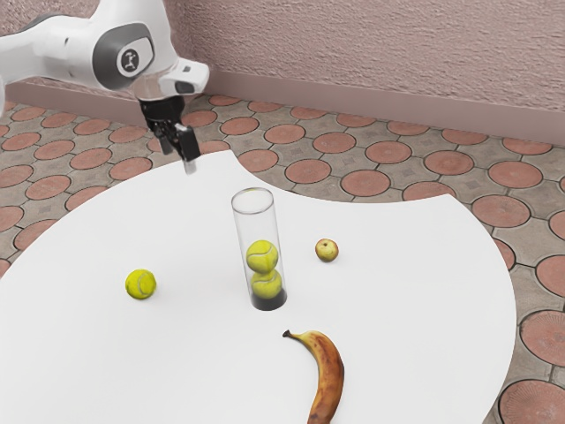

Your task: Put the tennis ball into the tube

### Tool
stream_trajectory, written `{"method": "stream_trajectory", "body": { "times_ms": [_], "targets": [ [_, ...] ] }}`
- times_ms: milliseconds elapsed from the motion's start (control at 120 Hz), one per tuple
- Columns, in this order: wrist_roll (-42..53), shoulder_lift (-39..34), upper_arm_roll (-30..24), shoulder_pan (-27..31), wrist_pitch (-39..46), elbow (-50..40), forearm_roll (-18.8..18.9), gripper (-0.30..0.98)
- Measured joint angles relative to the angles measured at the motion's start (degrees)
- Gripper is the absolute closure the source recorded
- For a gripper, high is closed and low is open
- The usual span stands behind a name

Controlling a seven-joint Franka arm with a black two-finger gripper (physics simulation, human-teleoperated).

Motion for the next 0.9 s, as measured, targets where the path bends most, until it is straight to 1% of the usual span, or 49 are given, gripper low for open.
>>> {"method": "stream_trajectory", "body": {
  "times_ms": [83, 133, 192, 250, 400, 533, 708, 900],
  "targets": [
    [1.5, 0.0, 0.2, 0.5, -1.2, -0.6, 0.3, 0.01],
    [2.2, 0.0, 0.7, 0.6, -1.6, -2.9, 0.4, 0.01],
    [2.5, 0.9, 3.3, 0.2, -1.9, -5.2, 0.4, 0.01],
    [2.5, 2.4, 5.4, 1.1, -2.2, -6.8, 0.2, 0.01],
    [1.6, 7.9, 8.6, 1.2, -2.5, -8.1, -1.1, 0.0],
    [0.6, 10.7, 10.7, 2.7, -0.5, -10.8, -4.0, 0.0],
    [-1.0, 14.1, 12.5, 2.9, 4.1, -13.0, -8.7, 0.0],
    [-2.5, 18.2, 14.8, 3.0, 7.7, -11.7, -10.4, 0.0]
  ]
}}
